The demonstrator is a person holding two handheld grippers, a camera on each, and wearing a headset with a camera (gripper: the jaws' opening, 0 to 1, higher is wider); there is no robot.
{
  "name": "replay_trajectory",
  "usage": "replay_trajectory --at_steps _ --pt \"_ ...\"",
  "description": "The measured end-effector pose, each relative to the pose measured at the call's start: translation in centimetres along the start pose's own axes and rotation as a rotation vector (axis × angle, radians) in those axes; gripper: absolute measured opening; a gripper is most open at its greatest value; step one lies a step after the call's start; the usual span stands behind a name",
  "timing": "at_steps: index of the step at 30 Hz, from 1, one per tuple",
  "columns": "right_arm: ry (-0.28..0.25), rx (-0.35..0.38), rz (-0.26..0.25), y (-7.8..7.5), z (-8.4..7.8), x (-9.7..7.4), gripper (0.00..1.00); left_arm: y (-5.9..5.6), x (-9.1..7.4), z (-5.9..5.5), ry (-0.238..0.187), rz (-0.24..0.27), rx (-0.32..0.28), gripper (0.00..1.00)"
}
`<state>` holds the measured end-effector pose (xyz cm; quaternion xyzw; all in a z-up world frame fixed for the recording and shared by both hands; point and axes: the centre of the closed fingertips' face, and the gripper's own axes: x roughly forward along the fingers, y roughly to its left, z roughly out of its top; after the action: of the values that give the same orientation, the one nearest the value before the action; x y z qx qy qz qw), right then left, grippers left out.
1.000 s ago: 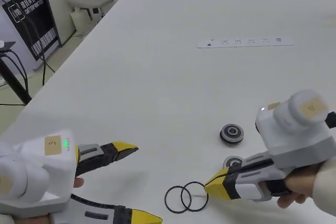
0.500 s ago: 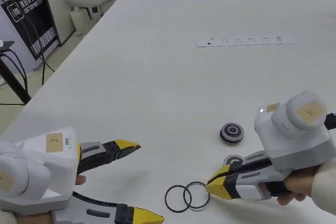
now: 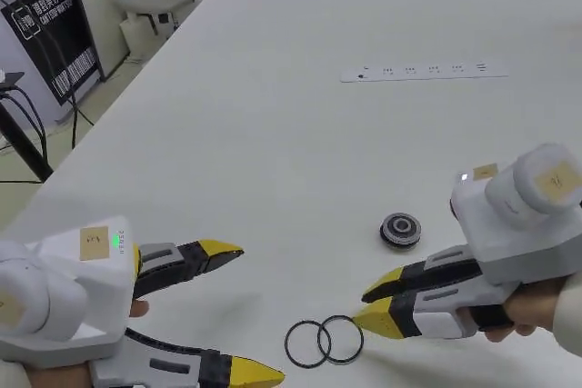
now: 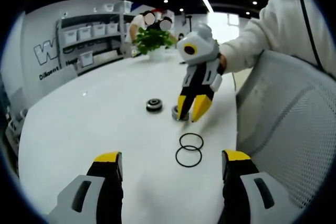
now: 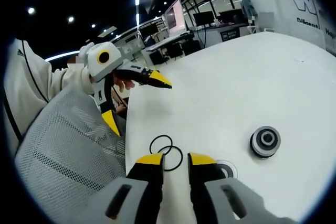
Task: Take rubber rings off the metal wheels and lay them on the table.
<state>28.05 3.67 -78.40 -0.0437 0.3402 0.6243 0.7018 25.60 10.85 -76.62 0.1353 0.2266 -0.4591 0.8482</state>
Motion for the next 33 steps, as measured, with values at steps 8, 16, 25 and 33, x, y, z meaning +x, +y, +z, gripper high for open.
replay_trajectory --at_steps 8,16,25,33 --pt "-0.049 -0.013 -0.026 -0.6 1.3 -2.5 0.18 0.0 0.2 0.8 -0.003 0.003 0.009 0.79" --pt "-0.119 -0.027 -0.062 -1.4 2.8 -5.4 0.23 0.2 1.1 1.5 -0.001 -0.007 0.022 0.79" --pt "-0.169 -0.029 -0.111 -2.4 3.2 -7.7 0.27 0.8 2.1 2.4 -0.002 -0.042 0.047 0.79" --pt "-0.201 -0.02 -0.178 -4.1 3.1 -9.7 0.28 1.8 3.1 4.1 -0.011 -0.058 0.092 0.78"
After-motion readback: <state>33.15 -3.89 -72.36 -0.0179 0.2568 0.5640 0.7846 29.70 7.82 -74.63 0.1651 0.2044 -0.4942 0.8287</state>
